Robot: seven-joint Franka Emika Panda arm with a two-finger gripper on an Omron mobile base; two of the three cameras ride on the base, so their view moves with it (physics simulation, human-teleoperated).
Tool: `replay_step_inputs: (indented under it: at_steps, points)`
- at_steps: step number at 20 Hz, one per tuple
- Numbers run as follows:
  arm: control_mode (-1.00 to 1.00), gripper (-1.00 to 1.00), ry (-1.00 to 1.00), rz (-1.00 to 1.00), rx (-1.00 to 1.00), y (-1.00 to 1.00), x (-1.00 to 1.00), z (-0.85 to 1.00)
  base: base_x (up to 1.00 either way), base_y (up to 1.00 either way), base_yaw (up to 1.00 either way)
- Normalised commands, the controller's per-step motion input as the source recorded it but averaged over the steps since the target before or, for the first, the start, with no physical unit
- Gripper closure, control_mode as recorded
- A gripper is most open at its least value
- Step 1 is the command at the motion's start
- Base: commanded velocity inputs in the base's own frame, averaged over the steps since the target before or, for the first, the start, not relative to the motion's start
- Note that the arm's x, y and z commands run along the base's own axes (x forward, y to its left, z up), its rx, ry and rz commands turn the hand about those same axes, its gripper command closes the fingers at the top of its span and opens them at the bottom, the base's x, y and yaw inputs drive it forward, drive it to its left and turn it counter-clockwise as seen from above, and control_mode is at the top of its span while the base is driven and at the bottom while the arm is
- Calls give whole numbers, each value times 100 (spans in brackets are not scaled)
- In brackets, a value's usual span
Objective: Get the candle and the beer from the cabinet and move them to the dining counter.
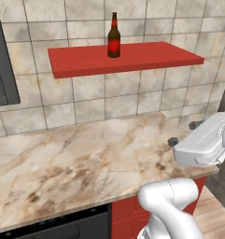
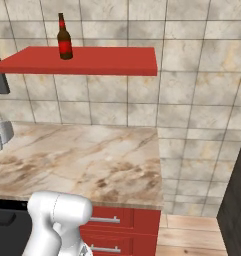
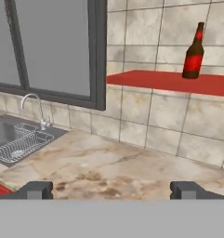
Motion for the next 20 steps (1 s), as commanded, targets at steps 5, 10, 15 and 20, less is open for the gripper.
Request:
replay_step_inputs:
  at_steps: [5,10,15,20]
  points:
    - [-100,-100,-1,-13,0,-5,0,71,0,0,0]
    - [-100,-100,0,-17,1,-11,2,43,0,0,0]
    - [-100,-100,-1,-17,0,-25,0,2,0,0,0]
    - [-100,-100,-8,-13,0,-22,13,0,0,0,0]
